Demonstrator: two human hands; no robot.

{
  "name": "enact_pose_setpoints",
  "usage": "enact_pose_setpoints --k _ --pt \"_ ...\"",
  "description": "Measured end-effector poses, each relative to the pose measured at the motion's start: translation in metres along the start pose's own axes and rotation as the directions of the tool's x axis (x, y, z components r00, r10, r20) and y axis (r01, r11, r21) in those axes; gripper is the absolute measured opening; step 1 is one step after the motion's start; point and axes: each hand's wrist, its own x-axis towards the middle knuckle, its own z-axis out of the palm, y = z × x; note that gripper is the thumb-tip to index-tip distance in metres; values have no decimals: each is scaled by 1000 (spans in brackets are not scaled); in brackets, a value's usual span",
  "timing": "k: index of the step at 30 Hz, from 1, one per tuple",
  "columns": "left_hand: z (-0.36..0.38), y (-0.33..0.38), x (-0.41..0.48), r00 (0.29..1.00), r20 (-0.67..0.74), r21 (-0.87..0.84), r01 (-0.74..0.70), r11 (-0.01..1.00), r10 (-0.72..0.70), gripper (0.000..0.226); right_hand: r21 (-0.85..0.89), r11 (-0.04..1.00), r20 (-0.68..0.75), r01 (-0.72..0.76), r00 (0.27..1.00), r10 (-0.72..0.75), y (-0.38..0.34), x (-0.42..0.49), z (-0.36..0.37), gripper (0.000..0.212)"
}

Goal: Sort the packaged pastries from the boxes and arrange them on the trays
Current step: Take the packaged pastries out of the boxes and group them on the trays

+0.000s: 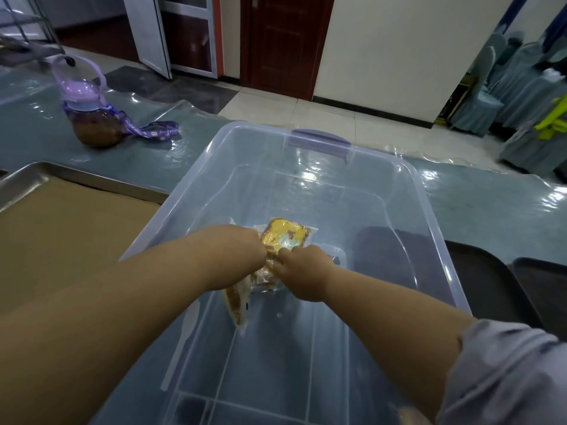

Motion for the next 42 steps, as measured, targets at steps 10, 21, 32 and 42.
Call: enact_pose_setpoints --k 10,21,32,42 --pt "7 -9 3 996 21 -24 92 995 -91 23 -24 998 -51 -56 997 55 -10 9 1 23" --pt "-10 -2 -19 978 -149 -104 130 986 -145 33 318 802 102 -505 859 501 37 -27 -60 30" --pt "-34 18 -63 782 -425 -560 169 811 -456 38 525 611 -13 -592 713 701 12 -129 -100 23" --pt "-66 61 -95 560 -557 -737 7 676 -613 30 698 561 -367 -445 450 814 -9 -217 -132 33"
